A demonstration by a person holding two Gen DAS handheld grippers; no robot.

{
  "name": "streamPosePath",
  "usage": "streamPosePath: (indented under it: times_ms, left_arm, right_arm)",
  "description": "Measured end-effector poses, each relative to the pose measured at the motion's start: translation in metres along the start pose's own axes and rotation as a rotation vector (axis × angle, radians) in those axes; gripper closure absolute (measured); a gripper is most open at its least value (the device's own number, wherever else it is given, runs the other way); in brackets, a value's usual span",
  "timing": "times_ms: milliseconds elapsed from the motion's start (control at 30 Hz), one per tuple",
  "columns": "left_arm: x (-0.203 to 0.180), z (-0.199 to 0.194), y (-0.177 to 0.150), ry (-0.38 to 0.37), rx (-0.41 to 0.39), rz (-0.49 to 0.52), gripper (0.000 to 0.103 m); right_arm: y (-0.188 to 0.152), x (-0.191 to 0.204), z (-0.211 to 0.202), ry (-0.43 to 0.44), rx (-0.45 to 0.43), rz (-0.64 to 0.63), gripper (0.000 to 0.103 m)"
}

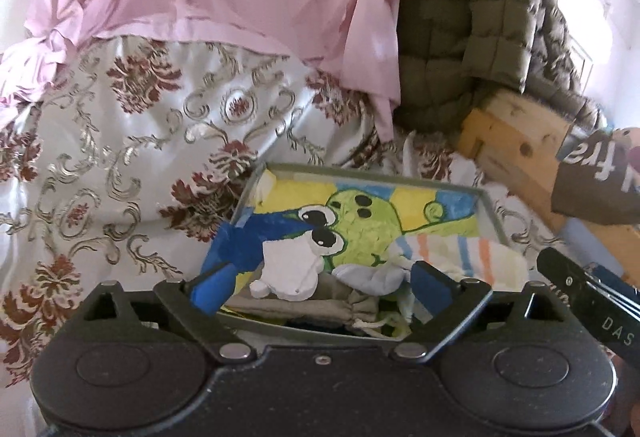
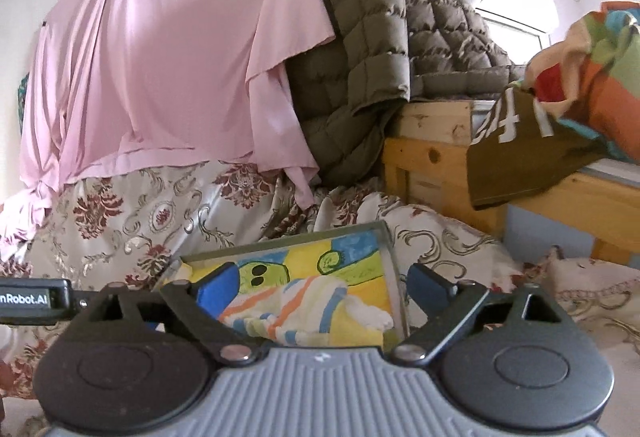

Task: Organize soft objects
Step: 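Lower both items into the tray and open both tools, then withdraw both open tools from the tray back over the pile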

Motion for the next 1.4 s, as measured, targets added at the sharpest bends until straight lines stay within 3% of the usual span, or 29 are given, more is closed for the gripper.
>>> streamPosePath:
  times_ms: [300, 767, 1400]
  left_arm:
    - [0.015, -0.061, -0.017, -0.015, -0.079, -0.024, 0.003]
    - [0.047, -0.145, -0.083, -0.008, -0.181, 0.043, 0.001]
    - [0.088, -0.172, -0.13, 0.012, -0.188, 0.026, 0.001]
  right_arm:
    - [-0.009, 0.02, -0.062, 0.007, -0.041, -0.005, 0.002]
    - [-0.049, 0.054, -0.145, 0.033, -0.084, 0.0, 0.0]
    - [-0.09, 0.08, -0.18, -0.008, 0.012, -0.02, 0.0]
Point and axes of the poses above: each gripper's, at about its wrist camera, not at the fingertips, and z roughly the way its jaws point, x to its left, y to its top, the point moved 5 cm from there along z, roughly the way its jaws point, and after that the axes turned 10 degrees about y, right-handed, at the moved point
